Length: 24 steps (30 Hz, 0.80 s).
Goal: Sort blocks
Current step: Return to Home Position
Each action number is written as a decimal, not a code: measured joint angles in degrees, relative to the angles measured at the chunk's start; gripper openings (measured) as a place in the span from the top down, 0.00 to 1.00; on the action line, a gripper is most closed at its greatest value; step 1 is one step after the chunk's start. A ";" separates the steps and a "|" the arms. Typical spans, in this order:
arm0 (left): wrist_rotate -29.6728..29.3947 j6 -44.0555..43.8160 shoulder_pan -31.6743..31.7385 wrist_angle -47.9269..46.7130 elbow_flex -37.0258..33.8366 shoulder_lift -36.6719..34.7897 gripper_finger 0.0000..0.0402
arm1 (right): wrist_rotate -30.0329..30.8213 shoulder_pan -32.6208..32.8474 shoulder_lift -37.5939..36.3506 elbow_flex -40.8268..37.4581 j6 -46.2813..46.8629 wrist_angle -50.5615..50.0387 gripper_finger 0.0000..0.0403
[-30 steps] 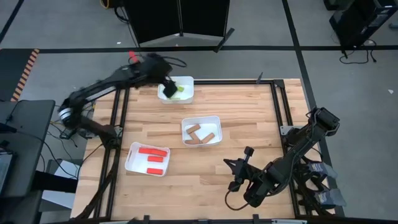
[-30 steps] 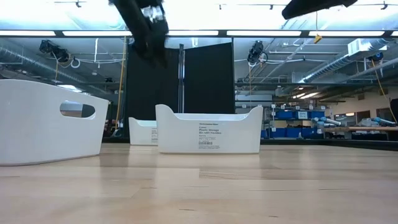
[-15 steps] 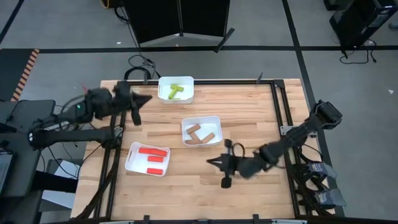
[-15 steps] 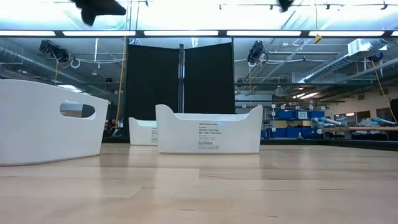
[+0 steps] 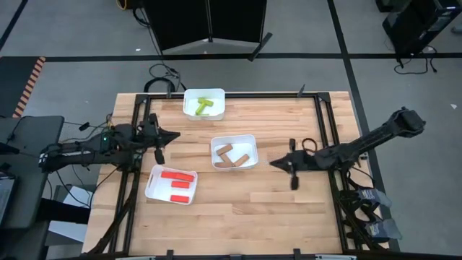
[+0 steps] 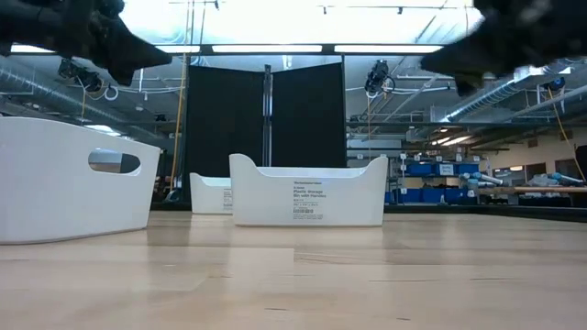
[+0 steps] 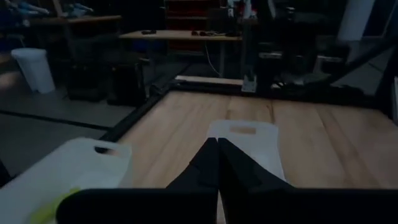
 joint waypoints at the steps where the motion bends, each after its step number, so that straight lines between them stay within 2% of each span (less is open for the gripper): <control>1: -0.41 -0.42 -0.63 -0.51 -0.49 -0.70 0.99 | -1.69 0.03 -2.53 -2.02 0.63 -0.05 0.98; 4: -2.96 -2.11 -2.85 -2.02 -2.41 -2.59 0.99 | -5.24 0.09 -10.27 -7.24 1.43 -0.05 0.98; 12: -7.84 -4.06 -9.09 -5.56 -3.95 -8.18 0.99 | -5.76 0.11 -26.40 -15.85 0.63 -4.36 0.98; 18: -10.08 -5.21 -13.43 -9.32 -3.95 -13.26 0.99 | -7.67 0.53 -33.77 -15.84 -1.73 -10.99 0.98; 24: -11.95 -3.71 -15.68 -9.02 -4.08 -14.28 0.99 | -8.51 0.55 -37.50 -15.84 -2.71 -13.89 0.98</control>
